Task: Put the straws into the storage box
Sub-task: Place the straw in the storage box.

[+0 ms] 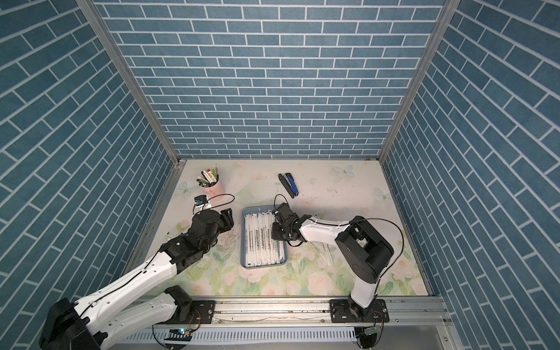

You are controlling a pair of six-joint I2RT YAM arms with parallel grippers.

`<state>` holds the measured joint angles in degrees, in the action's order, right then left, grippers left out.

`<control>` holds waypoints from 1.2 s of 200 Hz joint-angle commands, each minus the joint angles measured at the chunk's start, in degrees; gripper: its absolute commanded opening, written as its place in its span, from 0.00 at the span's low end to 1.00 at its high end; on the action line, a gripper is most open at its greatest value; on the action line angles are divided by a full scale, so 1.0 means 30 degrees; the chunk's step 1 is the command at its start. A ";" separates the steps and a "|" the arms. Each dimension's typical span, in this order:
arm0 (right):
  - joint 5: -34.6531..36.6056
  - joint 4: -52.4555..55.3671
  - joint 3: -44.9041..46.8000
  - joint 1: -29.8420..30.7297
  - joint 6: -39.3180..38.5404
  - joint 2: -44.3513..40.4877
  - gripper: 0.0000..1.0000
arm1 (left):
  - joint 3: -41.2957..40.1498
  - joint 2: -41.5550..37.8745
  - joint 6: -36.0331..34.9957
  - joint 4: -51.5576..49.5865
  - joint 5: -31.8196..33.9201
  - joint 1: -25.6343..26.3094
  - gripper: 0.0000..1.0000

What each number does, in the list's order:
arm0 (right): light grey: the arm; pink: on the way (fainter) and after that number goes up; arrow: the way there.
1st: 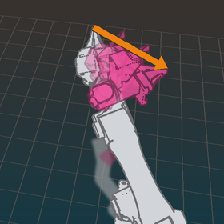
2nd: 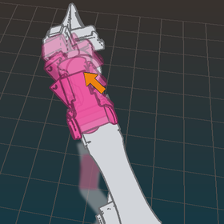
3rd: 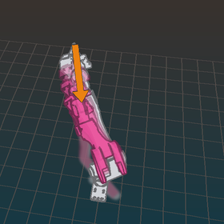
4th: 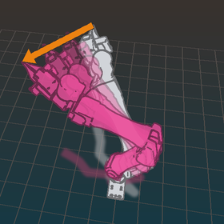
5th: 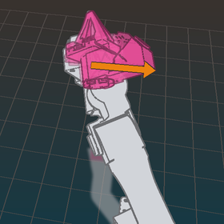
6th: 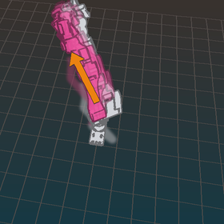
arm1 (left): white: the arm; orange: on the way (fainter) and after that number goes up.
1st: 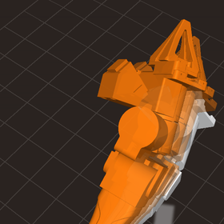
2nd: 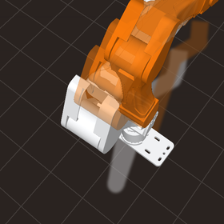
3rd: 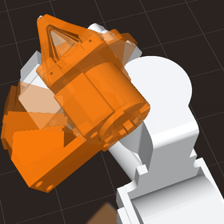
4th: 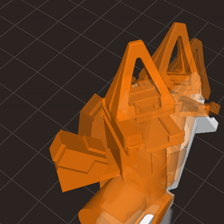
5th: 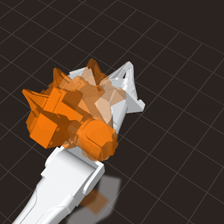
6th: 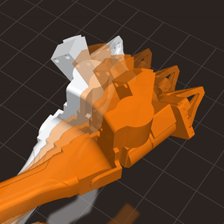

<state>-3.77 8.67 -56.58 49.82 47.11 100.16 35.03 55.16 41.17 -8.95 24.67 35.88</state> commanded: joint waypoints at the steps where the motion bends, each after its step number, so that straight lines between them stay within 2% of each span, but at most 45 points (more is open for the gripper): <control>1: 0.1060 0.0978 -0.0688 0.0092 -0.0348 -0.1007 0.24 | 0.0279 0.0309 -0.0285 -0.2489 0.0410 -0.1053 0.62; 31: 0.1282 0.0772 -0.0978 0.0093 -0.0688 -0.1099 0.25 | -0.0042 -0.0473 -0.0517 -0.2517 -0.0916 -0.2437 0.60; 74: 0.1322 0.0203 -0.0978 0.0148 -0.1026 -0.0164 0.15 | 0.0334 0.0302 -0.0136 -0.2250 -0.1377 -0.2488 0.60; 126: 0.2163 0.0740 -0.0574 0.0523 -0.0895 0.0429 0.13 | 0.0338 0.0455 0.0000 -0.2124 -0.1469 -0.2496 0.59; 144: 0.2063 0.0773 -0.0638 0.0612 -0.0851 0.0459 0.08 | 0.0399 0.0525 0.0004 -0.2041 -0.1564 -0.2489 0.59; 157: 0.2249 0.1001 -0.0859 0.0677 -0.0772 0.0524 0.00 | 0.0439 0.0563 -0.0025 -0.2004 -0.1630 -0.2496 0.59; 206: 0.2731 0.2198 -0.1672 0.0743 -0.0147 0.1099 0.00 | 0.0652 0.0727 -0.0451 -0.1841 -0.1656 -0.2475 0.60; 240: 0.2371 0.2285 -0.1776 0.0769 -0.0177 0.0526 0.00 | 0.0689 0.0646 -0.0547 -0.2095 -0.1318 -0.2525 0.60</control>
<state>2.81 13.04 -60.40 51.77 45.23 102.94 35.62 57.01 40.25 -14.63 19.66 28.71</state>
